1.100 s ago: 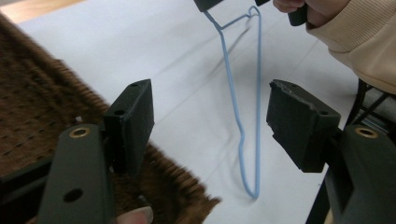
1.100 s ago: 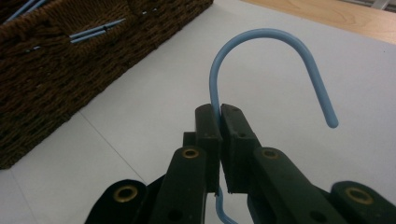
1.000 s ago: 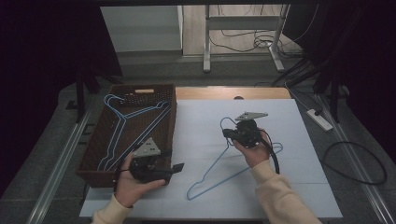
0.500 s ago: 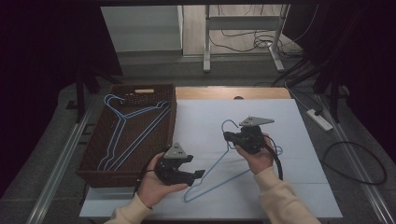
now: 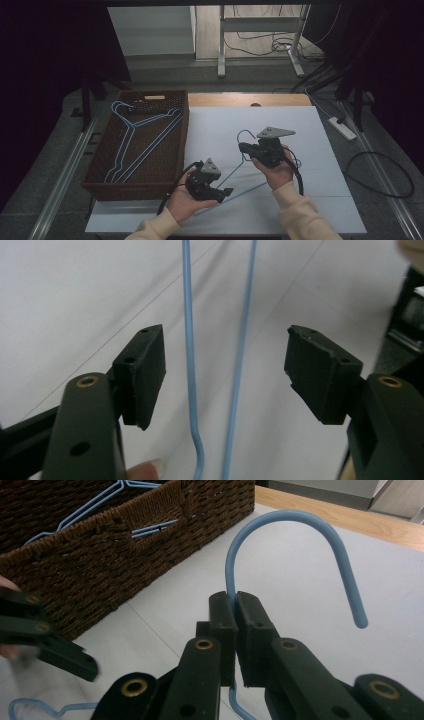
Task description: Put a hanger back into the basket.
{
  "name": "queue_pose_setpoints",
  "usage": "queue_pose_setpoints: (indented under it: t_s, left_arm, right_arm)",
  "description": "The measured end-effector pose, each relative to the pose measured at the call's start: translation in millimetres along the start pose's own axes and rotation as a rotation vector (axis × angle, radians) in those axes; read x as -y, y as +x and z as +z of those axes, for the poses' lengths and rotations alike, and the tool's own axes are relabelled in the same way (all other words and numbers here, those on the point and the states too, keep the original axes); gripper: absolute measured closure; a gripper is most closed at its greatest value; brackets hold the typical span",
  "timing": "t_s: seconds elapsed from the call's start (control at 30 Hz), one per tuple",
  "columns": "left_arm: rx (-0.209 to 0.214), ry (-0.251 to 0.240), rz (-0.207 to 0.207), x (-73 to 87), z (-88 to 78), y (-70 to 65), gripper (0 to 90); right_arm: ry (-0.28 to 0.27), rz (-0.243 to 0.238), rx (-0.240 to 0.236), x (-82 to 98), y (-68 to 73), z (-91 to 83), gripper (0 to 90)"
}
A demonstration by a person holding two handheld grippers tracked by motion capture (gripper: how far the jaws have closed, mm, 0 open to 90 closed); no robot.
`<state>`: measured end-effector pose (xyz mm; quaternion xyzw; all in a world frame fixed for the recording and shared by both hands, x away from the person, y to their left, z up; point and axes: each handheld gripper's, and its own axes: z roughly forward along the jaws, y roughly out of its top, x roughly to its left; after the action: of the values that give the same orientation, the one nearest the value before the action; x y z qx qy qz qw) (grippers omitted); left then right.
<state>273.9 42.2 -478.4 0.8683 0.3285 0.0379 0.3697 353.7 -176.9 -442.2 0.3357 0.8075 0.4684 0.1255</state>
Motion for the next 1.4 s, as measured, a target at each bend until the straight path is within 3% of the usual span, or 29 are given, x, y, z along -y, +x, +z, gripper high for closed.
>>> queue_pose_setpoints:
  t_s: [0.23, 0.47, 0.73, 0.87, 1.03, 1.2, 1.4]
  left_arm:
    - [-0.012, 0.055, -0.039, -6.0, 19.9, 7.0, 56.0]
    - [0.016, 0.052, -0.077, -8.0, 22.3, 9.7, 85.2]
    - [0.064, -0.027, -0.120, -13.6, 8.9, 8.5, 86.5]
    - [0.078, -0.093, -0.141, -19.5, -4.7, 7.2, 86.6]
    - [0.095, -0.135, -0.153, -26.6, -22.2, 8.0, 86.6]
    - [0.105, -0.177, -0.172, -31.1, -40.8, 12.4, 86.6]
    - [0.114, -0.239, -0.186, -36.7, -69.0, 18.2, 86.6]
  right_arm:
    - [-0.007, -0.005, -0.005, 0.9, 0.3, -1.7, 86.8]
    - [-0.015, 0.002, -0.012, 2.0, 0.6, -3.9, 86.7]
    - [-0.092, 0.014, -0.021, 0.6, -1.7, -19.5, 84.4]
    - [-0.151, 0.016, -0.028, 1.2, -0.2, -32.4, 68.9]
    - [-0.211, -0.002, -0.003, 8.4, 3.9, -54.5, 54.2]
    - [-0.211, 0.000, 0.007, 21.4, -0.6, -70.3, 48.2]
    - [-0.177, 0.010, 0.023, 38.3, -12.1, -75.5, 40.2]
